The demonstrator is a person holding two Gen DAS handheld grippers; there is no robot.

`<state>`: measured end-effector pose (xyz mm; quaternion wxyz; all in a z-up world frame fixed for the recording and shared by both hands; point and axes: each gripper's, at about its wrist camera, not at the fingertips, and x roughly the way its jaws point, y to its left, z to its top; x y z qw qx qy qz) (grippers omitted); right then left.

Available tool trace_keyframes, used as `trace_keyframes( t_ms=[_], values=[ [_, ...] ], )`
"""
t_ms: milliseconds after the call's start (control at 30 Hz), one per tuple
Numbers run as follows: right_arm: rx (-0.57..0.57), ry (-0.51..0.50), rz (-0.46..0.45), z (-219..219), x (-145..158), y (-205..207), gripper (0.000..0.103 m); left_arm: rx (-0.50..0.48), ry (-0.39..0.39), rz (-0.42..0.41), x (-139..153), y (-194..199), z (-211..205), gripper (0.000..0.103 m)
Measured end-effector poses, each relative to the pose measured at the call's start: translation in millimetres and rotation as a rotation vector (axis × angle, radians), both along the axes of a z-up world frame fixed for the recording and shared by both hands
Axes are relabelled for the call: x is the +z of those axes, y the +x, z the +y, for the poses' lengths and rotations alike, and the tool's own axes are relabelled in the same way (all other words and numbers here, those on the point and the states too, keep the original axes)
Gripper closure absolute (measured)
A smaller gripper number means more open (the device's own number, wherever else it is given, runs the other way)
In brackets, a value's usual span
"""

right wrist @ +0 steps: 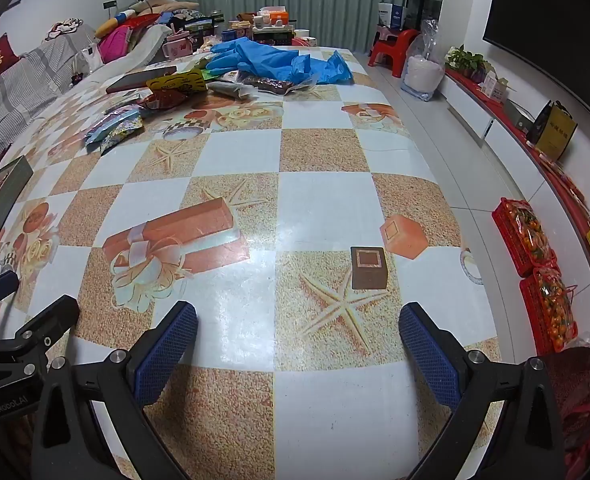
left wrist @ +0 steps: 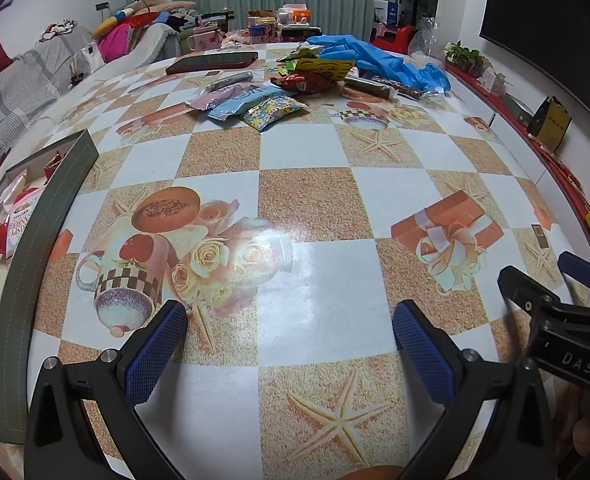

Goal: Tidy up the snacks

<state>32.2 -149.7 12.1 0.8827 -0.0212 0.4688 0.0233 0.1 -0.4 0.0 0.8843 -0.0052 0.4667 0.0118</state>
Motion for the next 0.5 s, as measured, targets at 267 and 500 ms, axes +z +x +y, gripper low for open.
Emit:
trace_keyframes(
  t_ms=[267, 500],
  values=[
    [0.0, 0.003, 0.0, -0.2, 0.1, 0.0, 0.001, 0.0, -0.005, -0.001, 0.0, 0.0, 0.1, 0.0],
    [0.0, 0.003, 0.0, -0.2, 0.0, 0.0, 0.001, 0.0, -0.006, -0.002, 0.0, 0.0, 0.1, 0.0]
  ],
)
